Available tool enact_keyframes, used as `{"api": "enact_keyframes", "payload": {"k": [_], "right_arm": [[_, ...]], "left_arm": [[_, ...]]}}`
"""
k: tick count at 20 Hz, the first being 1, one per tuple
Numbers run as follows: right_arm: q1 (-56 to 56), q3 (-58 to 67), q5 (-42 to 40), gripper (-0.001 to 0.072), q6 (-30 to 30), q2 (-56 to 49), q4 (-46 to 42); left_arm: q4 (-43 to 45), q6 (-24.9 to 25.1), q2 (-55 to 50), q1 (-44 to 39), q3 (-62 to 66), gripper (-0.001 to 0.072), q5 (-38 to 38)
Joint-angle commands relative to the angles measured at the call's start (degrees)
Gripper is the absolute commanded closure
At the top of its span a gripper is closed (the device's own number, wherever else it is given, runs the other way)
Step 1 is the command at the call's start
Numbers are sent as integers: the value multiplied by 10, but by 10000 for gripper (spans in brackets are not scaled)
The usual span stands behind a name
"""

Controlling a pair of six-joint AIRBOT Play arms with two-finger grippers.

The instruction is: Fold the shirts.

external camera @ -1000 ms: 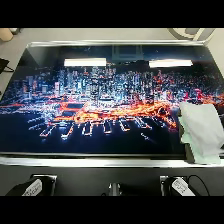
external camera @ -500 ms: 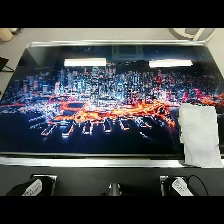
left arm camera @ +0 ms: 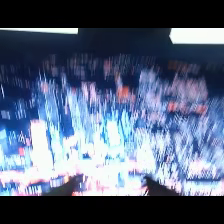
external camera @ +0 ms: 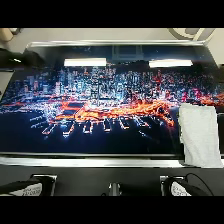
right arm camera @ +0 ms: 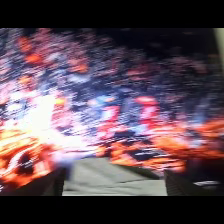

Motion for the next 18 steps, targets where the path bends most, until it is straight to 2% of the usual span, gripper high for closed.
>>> {"api": "enact_keyframes", "payload": {"k": [1, 2, 3, 7, 18], "right_arm": [[103, 13, 147, 33, 46, -115, 69], [103, 13, 193, 44, 28, -148, 124], [104, 13, 216, 43, 16, -176, 153], [120, 13, 200, 42, 15, -195, 126], [120, 13, 195, 42, 13, -195, 124]], "left_arm": [[97, -39, -97, -73, 13, 1, -197], [96, -14, -104, -82, -6, 1, -223], [94, -15, -103, -83, -25, 1, -226], [77, -66, -103, -74, -41, 0, -202], [78, -59, -106, -71, -40, -1, -190]]}}
